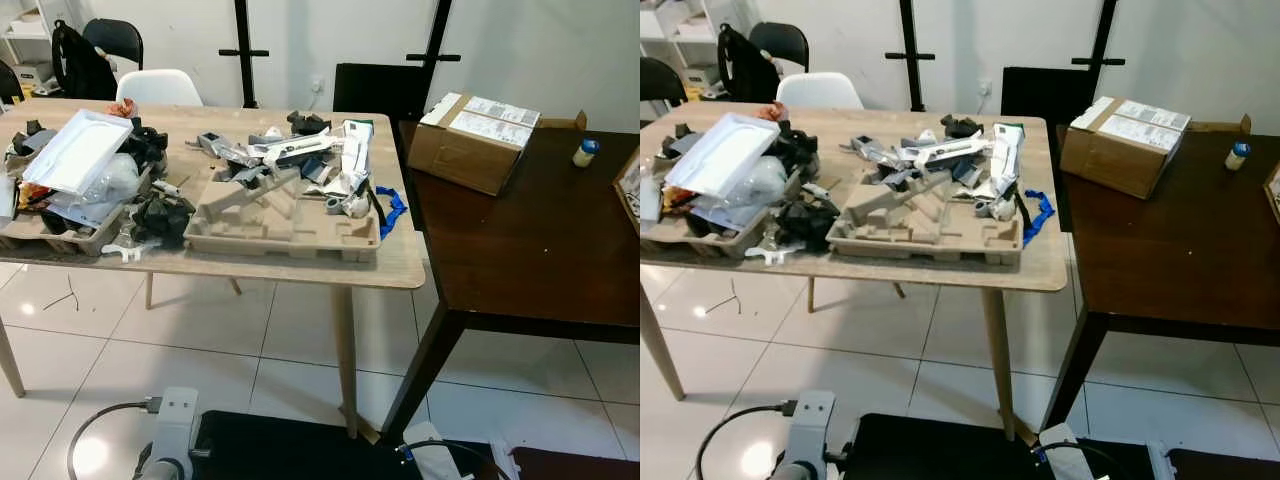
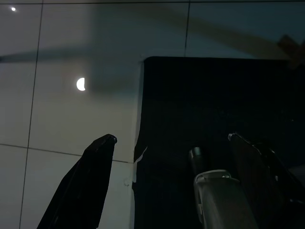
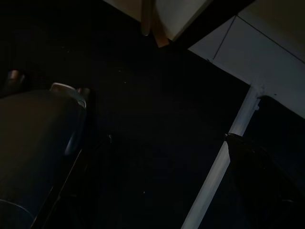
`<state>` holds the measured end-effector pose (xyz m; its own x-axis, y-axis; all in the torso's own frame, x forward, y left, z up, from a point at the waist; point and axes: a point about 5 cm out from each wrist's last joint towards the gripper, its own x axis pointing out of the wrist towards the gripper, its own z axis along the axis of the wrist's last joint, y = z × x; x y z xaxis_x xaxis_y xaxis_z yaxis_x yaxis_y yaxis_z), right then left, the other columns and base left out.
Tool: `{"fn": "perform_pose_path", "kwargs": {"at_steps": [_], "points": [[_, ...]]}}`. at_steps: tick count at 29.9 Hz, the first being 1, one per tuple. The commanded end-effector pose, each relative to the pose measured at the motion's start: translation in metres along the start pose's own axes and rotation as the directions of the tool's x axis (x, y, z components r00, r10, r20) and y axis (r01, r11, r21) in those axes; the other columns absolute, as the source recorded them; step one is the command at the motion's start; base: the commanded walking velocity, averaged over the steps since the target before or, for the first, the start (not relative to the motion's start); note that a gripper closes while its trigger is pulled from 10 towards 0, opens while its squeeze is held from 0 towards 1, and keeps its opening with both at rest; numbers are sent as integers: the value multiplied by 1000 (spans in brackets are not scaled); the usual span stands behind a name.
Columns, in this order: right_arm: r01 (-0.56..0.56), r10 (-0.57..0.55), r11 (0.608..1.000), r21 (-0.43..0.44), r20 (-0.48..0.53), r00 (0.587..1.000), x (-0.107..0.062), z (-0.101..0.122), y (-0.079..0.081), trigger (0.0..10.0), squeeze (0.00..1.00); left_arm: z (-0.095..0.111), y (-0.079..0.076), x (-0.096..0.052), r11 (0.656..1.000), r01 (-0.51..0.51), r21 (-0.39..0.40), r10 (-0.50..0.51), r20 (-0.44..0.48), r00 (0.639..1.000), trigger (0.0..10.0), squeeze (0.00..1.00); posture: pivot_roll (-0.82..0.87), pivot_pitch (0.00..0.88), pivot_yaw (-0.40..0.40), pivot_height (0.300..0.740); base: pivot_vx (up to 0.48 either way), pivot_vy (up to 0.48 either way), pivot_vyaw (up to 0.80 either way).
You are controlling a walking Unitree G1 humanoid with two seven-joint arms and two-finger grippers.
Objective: Picking trash to rubbish bin
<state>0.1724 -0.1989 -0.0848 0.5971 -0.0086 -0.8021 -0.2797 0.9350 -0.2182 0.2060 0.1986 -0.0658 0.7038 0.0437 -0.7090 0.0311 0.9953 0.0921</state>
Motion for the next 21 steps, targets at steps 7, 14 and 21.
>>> {"fn": "perform_pose_path", "kwargs": {"at_steps": [7, 14, 21], "points": [[-9, 9, 1000, 5, 1, 1000, 0, 0, 3, 10000, 0, -4, 8, -2, 996, -29, -83, 29, 6, 1000, 10000, 0, 3, 60, 0, 740, 0, -206, 0], [-15, 15, 1000, -4, 3, 1000, 1, 2, 7, 10000, 0, -4, 7, -3, 996, -18, -85, 19, 18, 1000, 10000, 0, 1, 60, -2, 740, 0, 0, 0], [-23, 23, 1000, -14, 9, 1000, 1, 4, 9, 10000, 0, -5, 8, -4, 995, -27, -99, 29, 24, 999, 10000, 0, 1, 61, -2, 740, 0, 0, 0]]}}
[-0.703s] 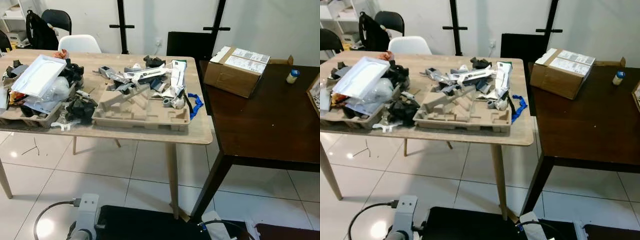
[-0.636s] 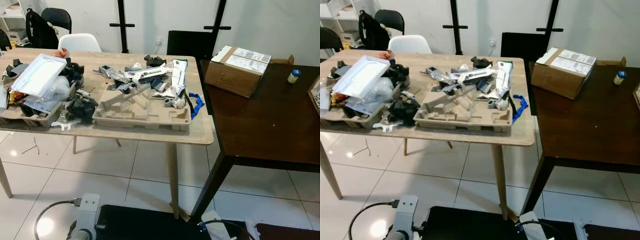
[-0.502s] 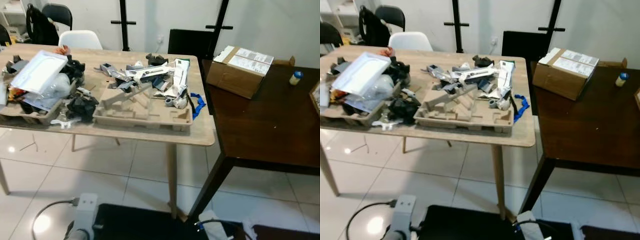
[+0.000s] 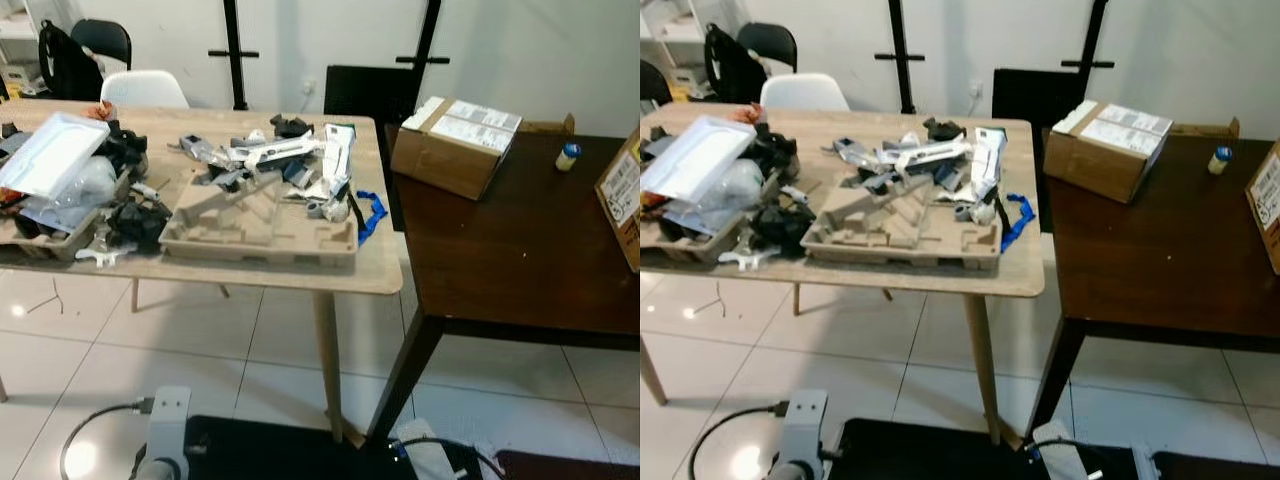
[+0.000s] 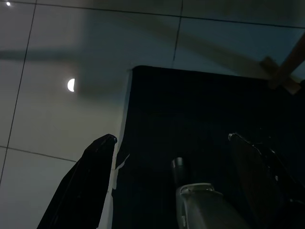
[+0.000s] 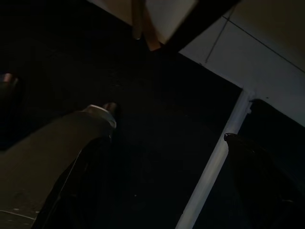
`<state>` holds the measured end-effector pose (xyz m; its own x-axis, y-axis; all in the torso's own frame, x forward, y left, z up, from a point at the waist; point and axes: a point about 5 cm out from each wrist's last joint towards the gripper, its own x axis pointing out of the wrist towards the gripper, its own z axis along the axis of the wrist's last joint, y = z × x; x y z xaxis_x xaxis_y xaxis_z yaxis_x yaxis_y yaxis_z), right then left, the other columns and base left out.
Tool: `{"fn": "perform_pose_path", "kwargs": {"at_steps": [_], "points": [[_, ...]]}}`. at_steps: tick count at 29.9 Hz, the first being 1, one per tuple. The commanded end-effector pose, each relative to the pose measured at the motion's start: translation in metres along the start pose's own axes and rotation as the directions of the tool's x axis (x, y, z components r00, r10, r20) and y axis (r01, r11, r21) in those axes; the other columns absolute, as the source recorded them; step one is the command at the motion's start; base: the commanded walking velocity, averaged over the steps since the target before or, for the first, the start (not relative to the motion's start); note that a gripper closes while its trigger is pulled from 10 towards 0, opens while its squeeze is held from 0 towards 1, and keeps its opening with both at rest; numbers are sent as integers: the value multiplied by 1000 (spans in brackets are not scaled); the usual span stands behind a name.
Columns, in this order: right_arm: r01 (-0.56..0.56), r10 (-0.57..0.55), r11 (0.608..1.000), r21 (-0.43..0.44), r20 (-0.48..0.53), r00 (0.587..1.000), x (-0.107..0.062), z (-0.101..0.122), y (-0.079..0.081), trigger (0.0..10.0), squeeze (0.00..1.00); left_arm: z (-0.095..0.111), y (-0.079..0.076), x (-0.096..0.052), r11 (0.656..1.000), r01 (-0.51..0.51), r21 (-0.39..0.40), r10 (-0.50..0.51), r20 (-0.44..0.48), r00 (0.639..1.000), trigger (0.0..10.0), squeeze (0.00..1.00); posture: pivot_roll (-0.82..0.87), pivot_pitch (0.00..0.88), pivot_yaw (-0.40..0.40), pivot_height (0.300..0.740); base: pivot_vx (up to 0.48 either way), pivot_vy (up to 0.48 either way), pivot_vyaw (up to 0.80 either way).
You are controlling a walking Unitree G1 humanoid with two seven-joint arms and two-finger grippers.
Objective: Picking trash to rubbish bin
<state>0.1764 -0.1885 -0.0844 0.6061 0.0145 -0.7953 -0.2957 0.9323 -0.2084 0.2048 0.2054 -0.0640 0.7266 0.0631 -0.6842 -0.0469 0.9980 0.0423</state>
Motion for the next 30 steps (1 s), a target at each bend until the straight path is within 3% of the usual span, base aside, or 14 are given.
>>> {"fn": "perform_pose_path", "kwargs": {"at_steps": [1, 15, 30], "points": [[-7, 7, 1000, -8, -9, 1000, -1, -3, 1, 10000, 0, -5, 2, -2, 1000, -11, -11, 11, -5, 1000, 10000, 0, 1, 63, -2, 740, 0, 0, 0], [-11, 10, 1000, -14, -20, 1000, -1, -7, 3, 10000, 0, -8, 4, -4, 999, -9, -33, 9, 0, 1000, 10000, 0, 6, 65, 0, 740, 143, 0, 0], [-14, 13, 1000, -18, -17, 1000, -1, -4, 5, 10000, 0, -6, 3, -3, 1000, 1, -31, -1, -3, 1000, 10000, 0, 9, 68, 0, 740, 0, 0, 0]]}}
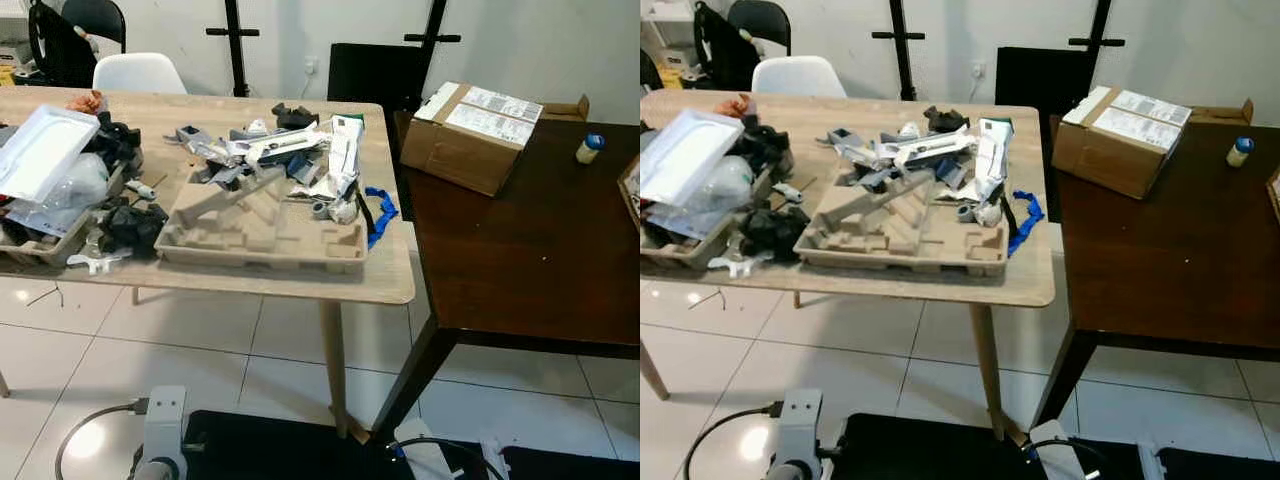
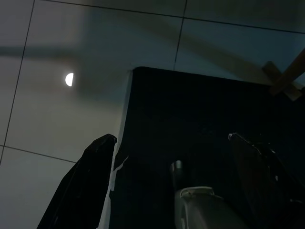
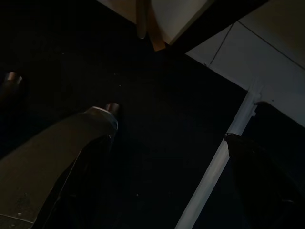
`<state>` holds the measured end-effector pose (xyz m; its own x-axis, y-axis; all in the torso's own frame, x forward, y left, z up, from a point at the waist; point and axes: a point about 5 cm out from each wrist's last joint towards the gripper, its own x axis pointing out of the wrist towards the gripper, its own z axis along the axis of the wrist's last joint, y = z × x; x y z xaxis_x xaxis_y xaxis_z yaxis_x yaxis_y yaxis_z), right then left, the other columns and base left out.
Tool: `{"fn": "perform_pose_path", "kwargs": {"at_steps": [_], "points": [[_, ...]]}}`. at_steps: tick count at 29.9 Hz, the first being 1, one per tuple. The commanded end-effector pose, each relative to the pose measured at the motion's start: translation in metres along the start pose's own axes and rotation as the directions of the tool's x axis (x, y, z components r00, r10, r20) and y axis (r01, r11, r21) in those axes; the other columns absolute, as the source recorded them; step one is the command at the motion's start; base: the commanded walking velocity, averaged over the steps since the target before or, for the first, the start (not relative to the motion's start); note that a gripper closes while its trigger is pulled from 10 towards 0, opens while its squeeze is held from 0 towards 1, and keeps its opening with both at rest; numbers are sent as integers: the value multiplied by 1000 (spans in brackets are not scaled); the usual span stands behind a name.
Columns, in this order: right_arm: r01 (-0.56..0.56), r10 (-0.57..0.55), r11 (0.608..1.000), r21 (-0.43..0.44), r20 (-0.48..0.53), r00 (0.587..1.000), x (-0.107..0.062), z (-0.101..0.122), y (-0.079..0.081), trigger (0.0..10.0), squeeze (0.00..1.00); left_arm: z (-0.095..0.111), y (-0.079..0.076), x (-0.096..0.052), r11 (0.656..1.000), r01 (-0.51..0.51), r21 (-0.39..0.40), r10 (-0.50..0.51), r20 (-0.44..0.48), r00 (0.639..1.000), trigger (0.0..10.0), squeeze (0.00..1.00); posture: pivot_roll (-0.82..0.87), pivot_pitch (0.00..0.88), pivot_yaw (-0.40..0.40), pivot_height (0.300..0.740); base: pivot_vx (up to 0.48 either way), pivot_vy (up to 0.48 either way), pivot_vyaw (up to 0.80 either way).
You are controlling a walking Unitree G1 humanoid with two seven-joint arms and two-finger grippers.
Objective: Picking trash to rubbish bin
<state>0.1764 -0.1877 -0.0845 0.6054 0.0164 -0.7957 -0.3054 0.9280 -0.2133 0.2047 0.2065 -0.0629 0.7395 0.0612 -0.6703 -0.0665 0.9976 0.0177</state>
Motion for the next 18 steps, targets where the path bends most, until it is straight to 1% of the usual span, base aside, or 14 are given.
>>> {"fn": "perform_pose_path", "kwargs": {"at_steps": [1, 8, 10, 18], "points": [[-12, 12, 1000, -7, -16, 1000, -1, -4, 4, 10000, 0, -7, 2, -2, 1000, 0, 0, 0, -21, 1000, 10000, 0, 9, 68, 0, 740, 0, 0, 0], [-10, 10, 1000, -6, -17, 1000, -1, -4, 4, 10000, 0, -6, 1, -2, 1000, 7, -8, -7, -14, 1000, 10000, 0, 8, 68, 0, 740, 0, 0, 0], [-10, 10, 1000, -6, -21, 1000, -1, -5, 4, 10000, 0, -5, 1, -2, 1000, 7, -8, -7, -11, 1000, 10000, 0, 7, 68, 0, 740, 120, 0, 0], [-9, 9, 1000, -7, -40, 999, -3, -12, 5, 10000, 0, -5, 0, -2, 1000, 8, -9, -9, -13, 1000, 10000, 0, 4, 67, -1, 740, 240, 0, 0]]}}
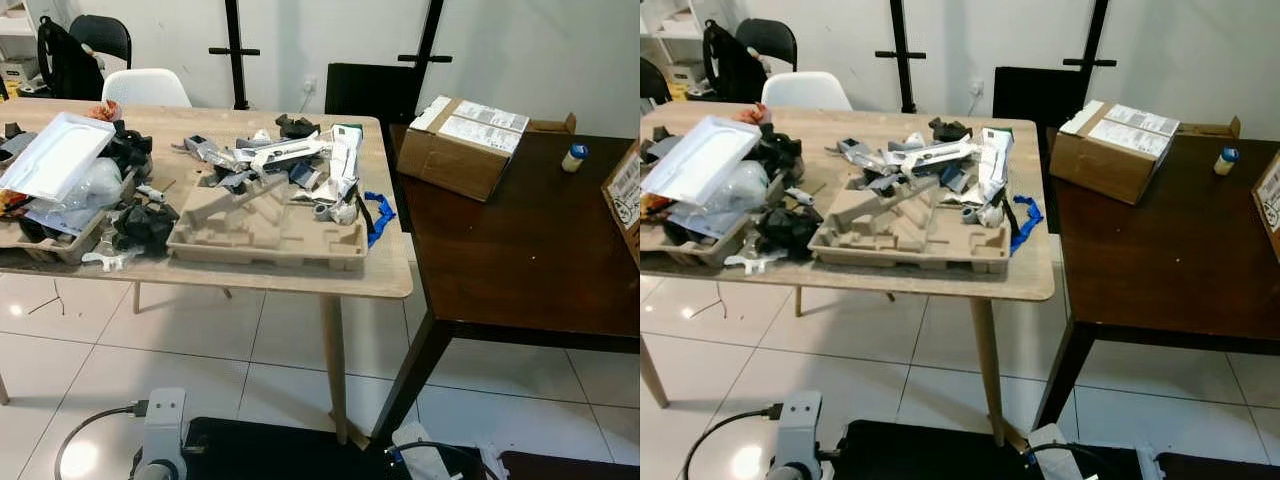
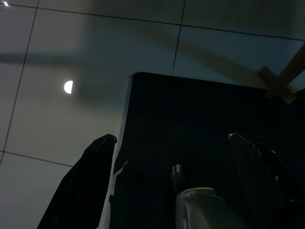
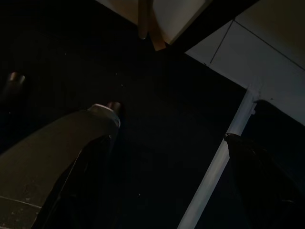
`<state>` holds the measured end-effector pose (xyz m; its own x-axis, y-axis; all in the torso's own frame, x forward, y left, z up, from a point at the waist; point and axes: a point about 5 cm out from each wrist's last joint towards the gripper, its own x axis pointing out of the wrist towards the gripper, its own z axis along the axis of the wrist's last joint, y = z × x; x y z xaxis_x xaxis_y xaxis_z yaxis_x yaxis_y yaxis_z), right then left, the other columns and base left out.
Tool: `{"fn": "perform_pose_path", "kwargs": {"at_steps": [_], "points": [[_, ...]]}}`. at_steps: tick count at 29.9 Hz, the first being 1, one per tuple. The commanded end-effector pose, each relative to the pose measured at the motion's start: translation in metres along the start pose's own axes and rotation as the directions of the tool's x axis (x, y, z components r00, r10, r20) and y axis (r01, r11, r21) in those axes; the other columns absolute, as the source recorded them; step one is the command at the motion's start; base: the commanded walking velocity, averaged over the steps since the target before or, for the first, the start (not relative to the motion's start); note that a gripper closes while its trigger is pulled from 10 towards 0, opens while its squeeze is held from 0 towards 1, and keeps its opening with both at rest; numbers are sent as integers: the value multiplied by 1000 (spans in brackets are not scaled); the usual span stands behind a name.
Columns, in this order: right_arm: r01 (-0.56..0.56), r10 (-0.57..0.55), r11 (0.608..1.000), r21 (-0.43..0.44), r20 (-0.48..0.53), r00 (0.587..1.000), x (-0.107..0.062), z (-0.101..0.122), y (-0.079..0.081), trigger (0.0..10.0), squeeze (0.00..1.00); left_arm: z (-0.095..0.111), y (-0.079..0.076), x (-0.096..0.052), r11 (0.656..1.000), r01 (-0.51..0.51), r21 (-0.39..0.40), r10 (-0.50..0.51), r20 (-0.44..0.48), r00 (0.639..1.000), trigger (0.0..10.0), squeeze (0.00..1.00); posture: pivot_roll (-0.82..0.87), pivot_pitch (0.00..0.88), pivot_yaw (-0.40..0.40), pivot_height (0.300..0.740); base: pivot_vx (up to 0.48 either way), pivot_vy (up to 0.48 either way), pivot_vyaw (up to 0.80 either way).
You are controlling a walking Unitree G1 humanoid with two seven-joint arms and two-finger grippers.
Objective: Picking trash to rubbish bin
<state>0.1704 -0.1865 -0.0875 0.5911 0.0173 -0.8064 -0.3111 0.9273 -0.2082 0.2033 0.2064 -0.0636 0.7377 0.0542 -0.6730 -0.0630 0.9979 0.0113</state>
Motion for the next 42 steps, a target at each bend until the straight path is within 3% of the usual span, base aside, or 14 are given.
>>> {"fn": "perform_pose_path", "kwargs": {"at_steps": [1, 14, 42], "points": [[-1, 1, 1000, -5, -23, 1000, -1, -6, 1, 10000, 0, -4, 0, -1, 1000, 2, -7, -2, -10, 1000, 10000, 0, 4, 67, -1, 740, 244, 0, 0], [0, 0, 1000, -9, -22, 1000, -1, -5, -4, 10000, 0, -6, 1, -2, 1000, -1, -13, 0, -12, 1000, 10000, 0, 8, 69, -5, 740, 244, 0, 0], [-7, 7, 1000, -3, -11, 1000, 0, -3, 3, 10000, 0, -4, -1, -2, 1000, 12, 0, -12, 6, 1000, 10000, 0, 8, 80, -2, 740, 0, 0, 0]]}}
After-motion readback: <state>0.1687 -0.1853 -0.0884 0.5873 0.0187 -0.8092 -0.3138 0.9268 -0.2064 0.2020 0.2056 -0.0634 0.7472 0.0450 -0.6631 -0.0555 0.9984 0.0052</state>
